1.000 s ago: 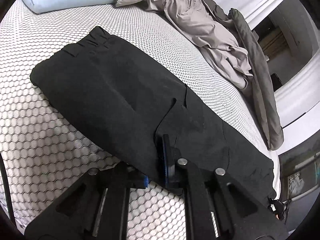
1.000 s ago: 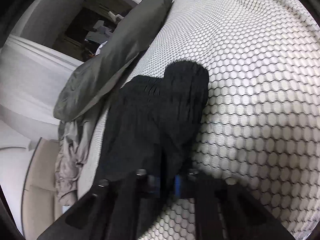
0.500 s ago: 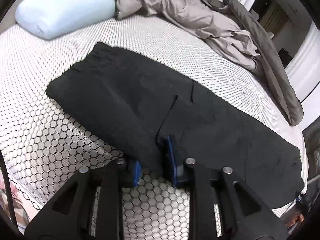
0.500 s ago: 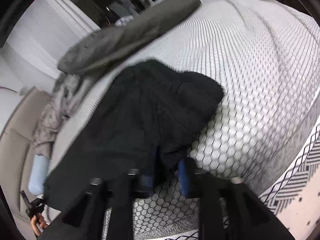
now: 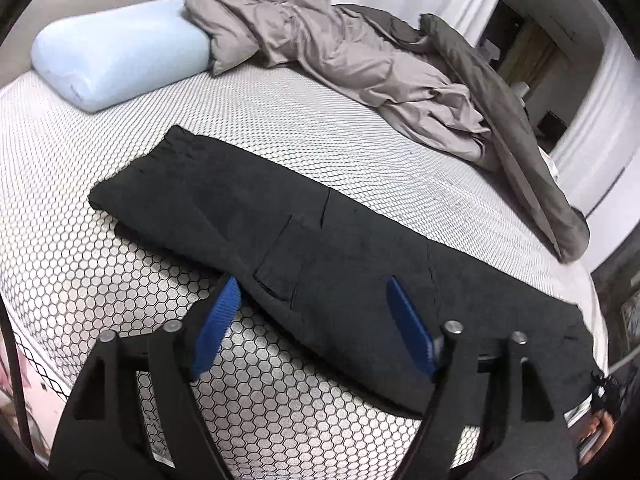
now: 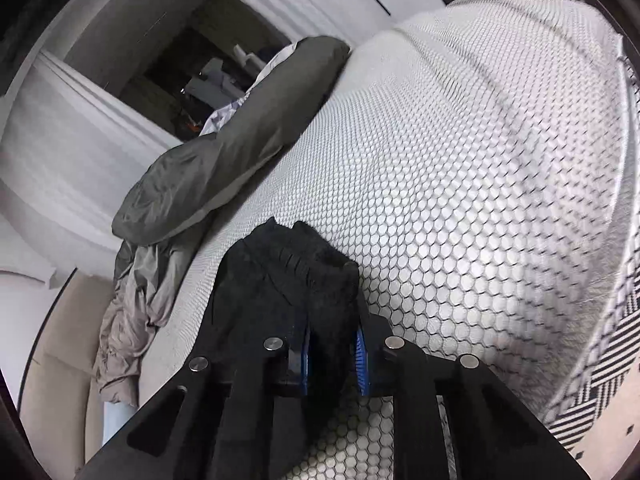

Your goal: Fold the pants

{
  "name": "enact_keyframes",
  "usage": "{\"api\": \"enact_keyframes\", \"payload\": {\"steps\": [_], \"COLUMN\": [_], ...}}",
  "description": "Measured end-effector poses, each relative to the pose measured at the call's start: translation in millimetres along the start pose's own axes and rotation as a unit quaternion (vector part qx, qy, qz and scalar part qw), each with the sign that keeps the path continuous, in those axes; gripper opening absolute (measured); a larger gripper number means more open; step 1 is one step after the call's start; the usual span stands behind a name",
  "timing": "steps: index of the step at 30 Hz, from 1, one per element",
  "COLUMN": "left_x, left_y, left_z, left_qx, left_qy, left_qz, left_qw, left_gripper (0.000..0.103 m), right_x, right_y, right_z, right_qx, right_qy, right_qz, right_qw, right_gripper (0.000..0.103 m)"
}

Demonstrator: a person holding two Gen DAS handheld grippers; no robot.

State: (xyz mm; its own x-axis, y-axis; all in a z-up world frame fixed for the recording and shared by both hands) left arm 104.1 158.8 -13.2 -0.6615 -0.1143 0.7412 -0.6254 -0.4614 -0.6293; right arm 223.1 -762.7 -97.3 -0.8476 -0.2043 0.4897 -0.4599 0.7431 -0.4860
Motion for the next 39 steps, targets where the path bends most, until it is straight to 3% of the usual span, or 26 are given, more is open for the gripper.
{"api": "enact_keyframes", "payload": {"steps": [3,6,10,14,17,20,29,32,37,39], "left_x": [3.2,12.0,31.9,54.6,69.1,78.3,69.8,54.3,26.7,20.9], "left_y": [6.8,9.2,-0.2,-19.3,-29.4,-32.1,-17.8,-12.4,-4.9,-4.5], "left_z": [1.4,-2.4,3.4,29.6,59.8,98.0,217.1,261.1,332.4,360.3], "left_qx": [-0.020,-0.009,-0.007,-0.032,-0.061,-0.095,-0.158,-0.164,-0.163,-0.165], "left_qy": [-0.015,-0.009,0.003,0.024,0.043,0.066,0.126,0.141,0.166,0.186], "left_qz": [-0.004,-0.005,0.022,0.051,0.075,0.099,0.107,0.096,0.039,0.031], "left_qw": [0.9997,0.9999,0.9997,0.9979,0.9944,0.9884,0.9735,0.9716,0.9717,0.9681], "left_gripper": [0.077,0.077,0.084,0.086,0.102,0.102,0.102,0.102,0.102,0.102], "right_x": [-9.6,-2.9,32.3,51.0,37.5,22.3,-7.3,-22.6,-55.0,-70.3], "right_y": [7.9,3.6,-12.0,-11.7,-5.1,-0.6,24.6,17.8,-14.2,-32.2], "right_z": [12.3,10.3,-17.7,-34.7,-42.6,-57.5,-55.6,-71.2,-79.7,-83.3], "right_qx": [0.018,0.014,0.038,0.029,0.040,0.064,0.143,0.210,0.244,0.261], "right_qy": [0.091,0.113,0.109,0.062,0.043,0.045,0.020,0.032,0.037,0.043], "right_qz": [-0.043,-0.047,0.008,0.023,-0.003,-0.016,-0.038,-0.050,-0.079,-0.086], "right_qw": [0.995,0.992,0.993,0.997,0.998,0.997,0.989,0.976,0.966,0.961], "right_gripper": [0.026,0.040,0.087,0.092,0.093,0.093,0.094,0.094,0.094,0.094]}}
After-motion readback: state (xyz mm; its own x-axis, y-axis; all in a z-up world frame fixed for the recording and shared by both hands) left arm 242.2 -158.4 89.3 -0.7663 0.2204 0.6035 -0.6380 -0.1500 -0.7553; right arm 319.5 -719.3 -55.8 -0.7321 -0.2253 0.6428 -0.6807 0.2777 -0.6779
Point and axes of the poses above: each gripper's, at about its wrist camera, not at the fingertips, and x roughly against the way its jaws point, z to its right, y to its underside, the point moved 5 cm from there along -x, roughly the way its jaws point, and after that the axes turned 7 degrees about -y, right-handed, at the moved point
